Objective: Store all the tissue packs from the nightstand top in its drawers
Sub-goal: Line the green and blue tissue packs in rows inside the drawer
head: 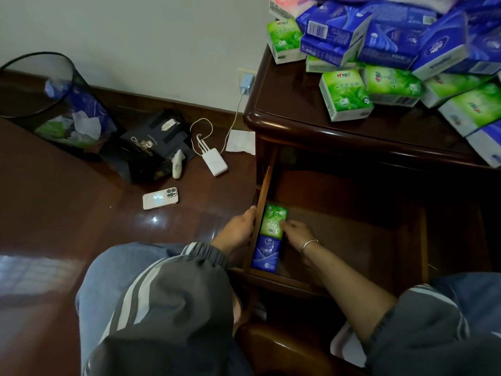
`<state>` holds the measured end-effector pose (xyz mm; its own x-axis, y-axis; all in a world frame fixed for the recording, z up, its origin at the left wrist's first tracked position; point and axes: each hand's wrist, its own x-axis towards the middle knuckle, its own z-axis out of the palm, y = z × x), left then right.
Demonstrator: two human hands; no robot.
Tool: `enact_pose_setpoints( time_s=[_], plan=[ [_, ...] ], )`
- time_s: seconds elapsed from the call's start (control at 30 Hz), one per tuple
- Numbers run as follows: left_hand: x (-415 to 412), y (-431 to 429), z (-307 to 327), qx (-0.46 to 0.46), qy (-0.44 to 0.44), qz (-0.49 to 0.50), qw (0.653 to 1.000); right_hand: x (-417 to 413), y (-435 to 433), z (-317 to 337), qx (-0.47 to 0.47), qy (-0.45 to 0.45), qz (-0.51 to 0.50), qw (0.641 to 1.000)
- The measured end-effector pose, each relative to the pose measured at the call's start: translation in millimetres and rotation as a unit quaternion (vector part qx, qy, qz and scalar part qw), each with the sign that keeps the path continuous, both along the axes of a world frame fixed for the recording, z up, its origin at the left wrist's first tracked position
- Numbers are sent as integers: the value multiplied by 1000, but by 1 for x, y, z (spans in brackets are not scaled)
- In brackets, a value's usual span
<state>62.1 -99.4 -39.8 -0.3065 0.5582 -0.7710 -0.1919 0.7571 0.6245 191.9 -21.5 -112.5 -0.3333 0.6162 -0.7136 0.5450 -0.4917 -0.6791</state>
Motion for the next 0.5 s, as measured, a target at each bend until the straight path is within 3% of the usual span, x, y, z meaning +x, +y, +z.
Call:
enact_pose_setpoints(
  time_s=[0.13,0.27,0.4,0.5],
  plan=[
    [0,1,0,-3,-6,4,1000,14,8,1,-109,36,-10,993],
    [1,0,2,-5,-10,2,1000,12,11,0,-161,88,-74,980],
    [2,3,5,-3,-16,11,1000,12,7,9,-182,100,-75,975],
    [5,3,8,-1,-6,18,1000,20,6,24,-138,65,-39,988]
  ],
)
